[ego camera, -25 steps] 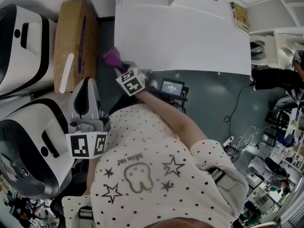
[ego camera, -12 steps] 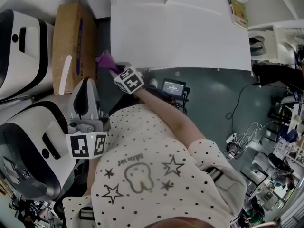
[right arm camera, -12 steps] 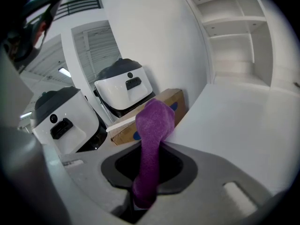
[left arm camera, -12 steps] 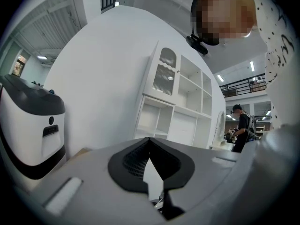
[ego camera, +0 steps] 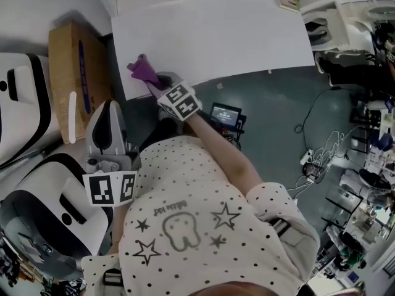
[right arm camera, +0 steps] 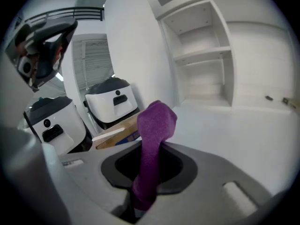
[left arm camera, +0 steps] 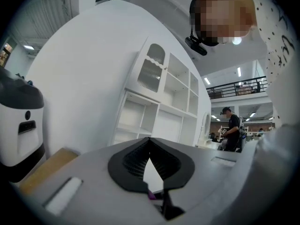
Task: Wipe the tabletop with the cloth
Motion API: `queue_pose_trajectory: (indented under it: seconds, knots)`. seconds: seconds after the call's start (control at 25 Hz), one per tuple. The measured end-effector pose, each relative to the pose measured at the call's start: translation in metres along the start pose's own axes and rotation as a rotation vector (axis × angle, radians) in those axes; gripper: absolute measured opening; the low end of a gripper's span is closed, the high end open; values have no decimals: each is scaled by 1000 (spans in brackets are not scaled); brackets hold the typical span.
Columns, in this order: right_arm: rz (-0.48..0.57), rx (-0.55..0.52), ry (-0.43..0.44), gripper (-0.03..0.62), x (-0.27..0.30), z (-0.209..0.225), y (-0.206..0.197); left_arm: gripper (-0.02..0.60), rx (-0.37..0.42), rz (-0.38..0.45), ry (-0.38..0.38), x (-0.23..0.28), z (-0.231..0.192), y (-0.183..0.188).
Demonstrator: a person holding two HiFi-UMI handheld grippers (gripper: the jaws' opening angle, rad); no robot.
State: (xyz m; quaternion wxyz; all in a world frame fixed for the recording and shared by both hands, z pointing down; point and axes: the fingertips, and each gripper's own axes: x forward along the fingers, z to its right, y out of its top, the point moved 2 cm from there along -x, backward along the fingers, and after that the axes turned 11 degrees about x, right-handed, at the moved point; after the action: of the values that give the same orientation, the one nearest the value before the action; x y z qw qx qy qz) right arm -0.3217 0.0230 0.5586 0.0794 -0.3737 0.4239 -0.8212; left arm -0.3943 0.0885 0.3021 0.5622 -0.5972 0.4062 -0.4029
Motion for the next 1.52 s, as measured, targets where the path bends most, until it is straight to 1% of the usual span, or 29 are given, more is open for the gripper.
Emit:
queue_pose_trajectory:
  seconds: [0.24, 0.36, 0.48, 0.72, 0.88, 1.08, 1.2, 1.32, 1.52]
  knots:
    - [132, -9, -184, 63, -81, 80, 26, -5, 4, -6, -104, 41, 46, -2]
    - [153, 0, -269, 63, -122, 126, 29, -5, 13, -8, -137, 64, 75, -2]
    - [148, 33, -323, 64, -163, 175, 23, -5, 24, -1, -134, 87, 105, -4]
    - [145, 54, -405, 63, -256, 288, 21, -5, 13, 29, -67, 141, 178, -6]
    - [137, 80, -414, 63, -295, 346, 21, -5, -9, 41, -46, 174, 229, -9]
    - [138, 87, -398, 63, -316, 388, 33, -5, -20, 38, -49, 205, 277, -10]
    - [128, 99, -386, 63, -313, 401, 38, -5, -18, 22, -33, 214, 282, -12]
    - [121, 111, -382, 63, -306, 411, 43, -5, -22, 11, 2, 223, 274, -15]
    - [110, 128, -387, 63, -288, 422, 59, -5, -25, -5, 15, 240, 261, -15]
